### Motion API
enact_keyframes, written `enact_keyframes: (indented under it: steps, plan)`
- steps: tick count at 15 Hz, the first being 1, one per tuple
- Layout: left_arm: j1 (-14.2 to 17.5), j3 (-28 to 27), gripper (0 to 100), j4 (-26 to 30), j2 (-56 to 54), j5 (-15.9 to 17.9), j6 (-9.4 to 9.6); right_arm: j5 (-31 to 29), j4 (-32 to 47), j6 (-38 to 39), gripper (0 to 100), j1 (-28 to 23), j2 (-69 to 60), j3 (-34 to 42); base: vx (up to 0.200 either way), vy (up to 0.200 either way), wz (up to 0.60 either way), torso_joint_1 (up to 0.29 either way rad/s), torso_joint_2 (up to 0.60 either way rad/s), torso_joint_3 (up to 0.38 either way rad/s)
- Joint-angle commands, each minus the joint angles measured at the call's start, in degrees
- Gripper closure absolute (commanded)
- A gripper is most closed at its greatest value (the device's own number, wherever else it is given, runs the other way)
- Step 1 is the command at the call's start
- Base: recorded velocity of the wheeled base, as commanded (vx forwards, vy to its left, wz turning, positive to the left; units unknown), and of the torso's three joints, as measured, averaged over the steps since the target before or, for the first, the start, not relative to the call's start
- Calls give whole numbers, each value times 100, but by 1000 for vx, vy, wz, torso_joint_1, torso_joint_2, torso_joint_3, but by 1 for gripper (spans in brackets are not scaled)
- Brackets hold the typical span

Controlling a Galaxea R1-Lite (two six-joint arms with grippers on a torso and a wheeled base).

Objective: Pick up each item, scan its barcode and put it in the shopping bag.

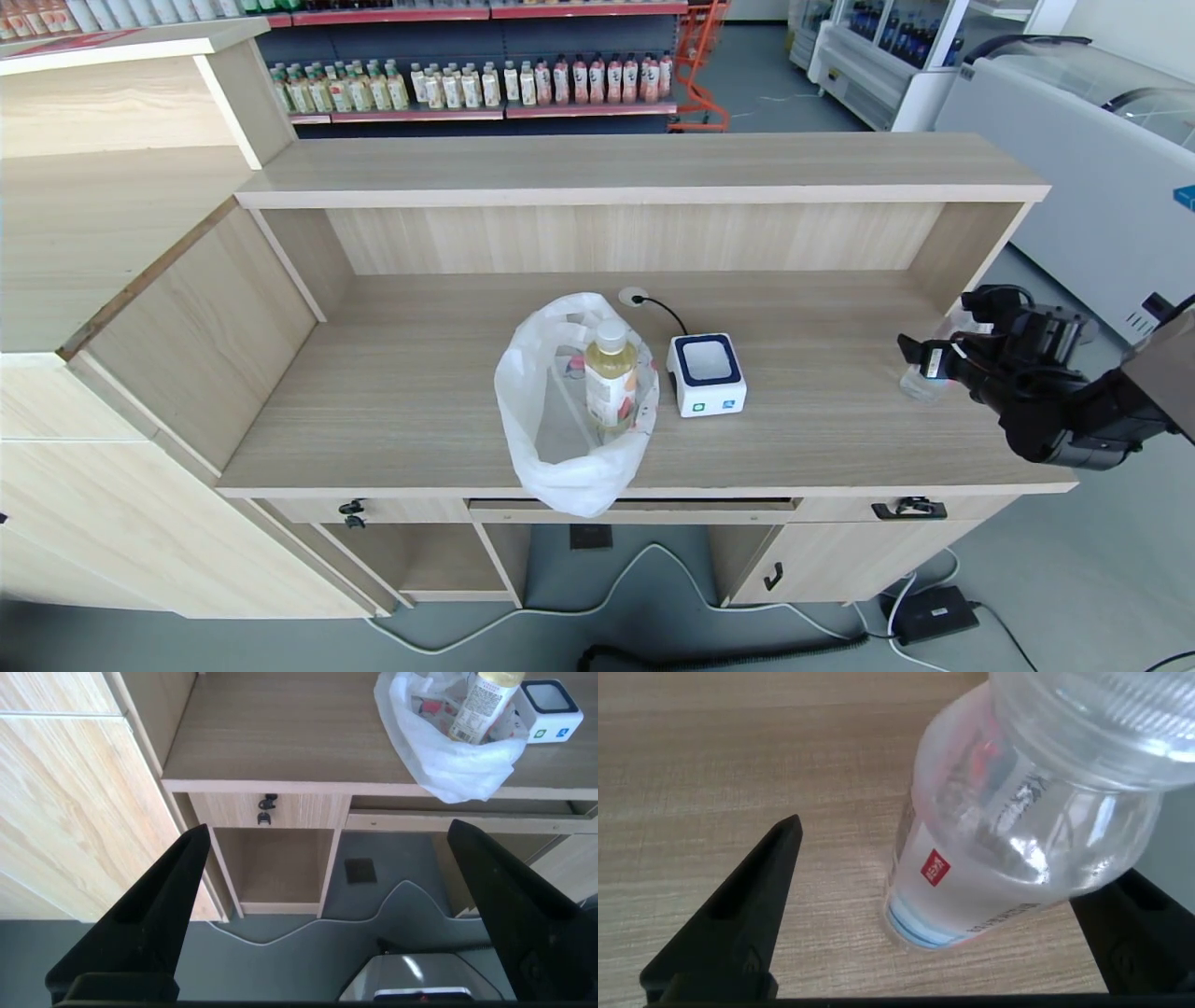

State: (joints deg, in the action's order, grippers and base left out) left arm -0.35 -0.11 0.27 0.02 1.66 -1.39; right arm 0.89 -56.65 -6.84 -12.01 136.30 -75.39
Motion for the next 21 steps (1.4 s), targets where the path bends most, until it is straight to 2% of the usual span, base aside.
enact_keyframes:
  steps: [1, 5, 14, 15, 21]
  plan:
    - [0, 2, 0, 0, -2, 1, -2, -1, 110, -2, 0, -12, 125, -187, 0, 0, 0, 0, 0, 0]
    - [0, 2, 0, 0, -2, 1, -2, -1, 488, -2, 0, -38, 230, -741, 0, 0, 0, 0, 0, 0]
    - [0, 2, 0, 0, -2, 1, -2, 16, 532, -2, 0, -170, 353, -864, 0, 0, 0, 0, 0, 0]
    - [0, 2, 0, 0, -2, 1, -2, 16, 515, -10, 100, -179, 362, -864, 0, 0, 0, 0, 0, 0]
    - [0, 2, 0, 0, -2, 1, -2, -1, 488, -248, 100, -337, 476, -890, 0, 0, 0, 0, 0, 0]
